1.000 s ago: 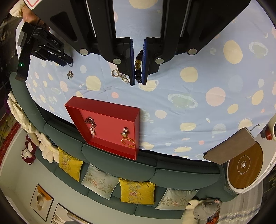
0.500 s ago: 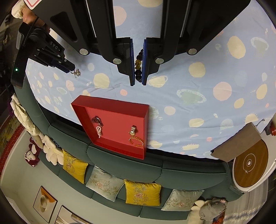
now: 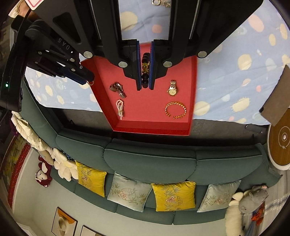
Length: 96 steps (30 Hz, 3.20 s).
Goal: Organize jewelry
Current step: 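Carry the bracelet and ring into the red tray and open both tools, then withdraw both tools from the tray back over the sheet, then grasp the silver chain with the left tool while the right tool grasps the silver triangle pendant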
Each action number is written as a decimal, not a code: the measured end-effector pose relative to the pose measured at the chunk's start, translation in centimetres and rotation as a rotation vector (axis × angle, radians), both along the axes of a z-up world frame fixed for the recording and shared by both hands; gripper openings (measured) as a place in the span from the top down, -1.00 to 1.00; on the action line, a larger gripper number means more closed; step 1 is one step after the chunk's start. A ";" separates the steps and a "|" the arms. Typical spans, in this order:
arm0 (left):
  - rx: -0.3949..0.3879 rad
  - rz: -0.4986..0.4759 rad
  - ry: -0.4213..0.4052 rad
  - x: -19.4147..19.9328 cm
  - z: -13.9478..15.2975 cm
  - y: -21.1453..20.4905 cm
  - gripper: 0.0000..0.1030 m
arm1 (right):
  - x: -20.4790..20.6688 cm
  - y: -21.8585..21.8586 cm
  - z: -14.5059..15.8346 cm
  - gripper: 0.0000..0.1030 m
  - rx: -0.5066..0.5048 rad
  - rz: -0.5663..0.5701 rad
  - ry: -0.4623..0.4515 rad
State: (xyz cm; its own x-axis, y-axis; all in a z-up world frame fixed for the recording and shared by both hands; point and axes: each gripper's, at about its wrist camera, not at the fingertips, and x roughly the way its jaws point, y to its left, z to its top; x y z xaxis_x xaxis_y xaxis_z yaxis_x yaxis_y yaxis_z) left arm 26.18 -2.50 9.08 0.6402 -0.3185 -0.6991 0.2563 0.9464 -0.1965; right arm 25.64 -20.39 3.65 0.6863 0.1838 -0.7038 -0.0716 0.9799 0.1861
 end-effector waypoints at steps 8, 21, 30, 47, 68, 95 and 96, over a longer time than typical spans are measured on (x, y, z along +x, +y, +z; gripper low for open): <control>0.034 0.018 0.050 5.3 -3.4 -3.0 0.90 | 3.3 0.8 -3.3 0.64 0.001 0.017 0.052; 0.129 0.064 0.086 5.4 -7.0 -3.0 0.52 | 3.8 1.8 -5.0 0.61 -0.015 0.029 0.056; 0.163 0.080 0.046 -1.7 -4.6 0.2 0.36 | -2.7 0.8 -1.2 0.52 -0.009 0.011 0.018; 0.171 0.141 0.112 -14.0 -6.5 5.8 0.10 | -15.6 -1.5 -4.1 0.37 -0.003 -0.033 0.105; 0.161 0.095 0.172 -13.2 -9.0 4.9 -0.03 | -14.5 -0.5 -6.2 0.34 -0.047 -0.004 0.140; 0.153 0.109 0.190 -11.4 -10.5 5.4 -0.03 | -13.9 1.3 -6.7 0.34 -0.050 0.053 0.127; 0.146 0.106 0.189 -11.1 -10.8 5.3 -0.03 | -13.5 0.8 -6.6 0.34 -0.041 0.035 0.126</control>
